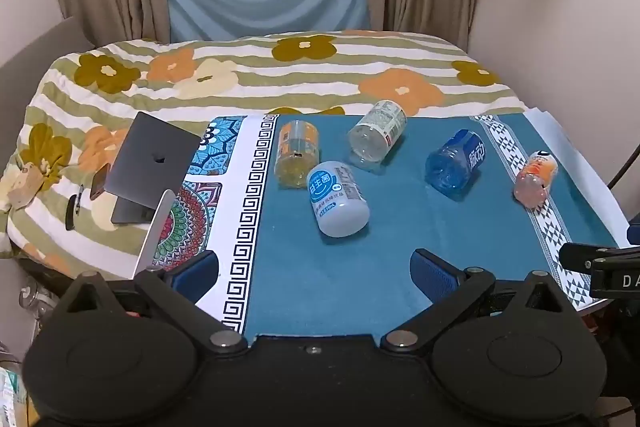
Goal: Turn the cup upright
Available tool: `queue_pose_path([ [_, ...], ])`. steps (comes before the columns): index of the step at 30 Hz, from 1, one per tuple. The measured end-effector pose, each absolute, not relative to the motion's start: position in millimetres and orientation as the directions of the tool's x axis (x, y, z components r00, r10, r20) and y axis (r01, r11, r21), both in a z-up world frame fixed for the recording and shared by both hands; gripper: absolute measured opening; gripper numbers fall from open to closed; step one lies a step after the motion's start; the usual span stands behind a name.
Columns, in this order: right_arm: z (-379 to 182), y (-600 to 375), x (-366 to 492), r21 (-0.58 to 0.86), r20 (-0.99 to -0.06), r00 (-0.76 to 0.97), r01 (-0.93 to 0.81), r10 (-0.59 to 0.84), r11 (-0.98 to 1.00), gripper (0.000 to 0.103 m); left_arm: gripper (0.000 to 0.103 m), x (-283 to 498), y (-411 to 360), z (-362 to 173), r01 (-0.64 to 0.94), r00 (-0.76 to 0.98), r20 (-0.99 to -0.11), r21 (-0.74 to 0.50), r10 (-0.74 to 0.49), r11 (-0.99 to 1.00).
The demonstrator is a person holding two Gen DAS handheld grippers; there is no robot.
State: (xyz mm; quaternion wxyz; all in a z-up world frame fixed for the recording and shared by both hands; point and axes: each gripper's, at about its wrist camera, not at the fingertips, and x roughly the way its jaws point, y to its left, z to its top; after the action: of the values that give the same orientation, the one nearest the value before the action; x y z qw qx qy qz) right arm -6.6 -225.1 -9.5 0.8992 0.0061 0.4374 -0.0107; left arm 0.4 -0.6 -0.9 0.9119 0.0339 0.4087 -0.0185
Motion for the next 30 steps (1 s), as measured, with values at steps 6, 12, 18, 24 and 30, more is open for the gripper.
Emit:
queue_pose_path([
  [6,-9.6,-225.4,-5.2,0.015,-0.792,0.610,0.022,-0.002,1.000,0.103,0.103,5.8,0.0,3.0,0.058,0.665,-0.747,0.058,0.004,0.997],
  [12,-9.3,-224.8,-4.1,0.016,-0.793,0.609,0.023,-0.002,1.000,0.103,0.103,2.5,1.3,1.2,0.057,0.674,-0.739,0.065,0.010,0.996],
  [18,-8.7,-226.0,-4.2,0.019,-0.794,0.608,0.022,0.001,1.000,0.103,0.103,1.7,0.4,1.8,0.063,0.675,-0.737,0.065,0.006,0.996],
  [24,-8.8,-227.6,-6.2,0.020,-0.794,0.607,0.021,0.003,1.000,0.103,0.103,0.7,-2.9,2.0,0.068,0.677,-0.736,0.069,0.005,0.995],
  [30,-8.6,-226.1,-6.1,0.021,-0.794,0.608,0.023,0.003,1.000,0.103,0.103,1.3,-3.8,2.1,0.069,0.675,-0.738,0.068,0.004,0.995],
])
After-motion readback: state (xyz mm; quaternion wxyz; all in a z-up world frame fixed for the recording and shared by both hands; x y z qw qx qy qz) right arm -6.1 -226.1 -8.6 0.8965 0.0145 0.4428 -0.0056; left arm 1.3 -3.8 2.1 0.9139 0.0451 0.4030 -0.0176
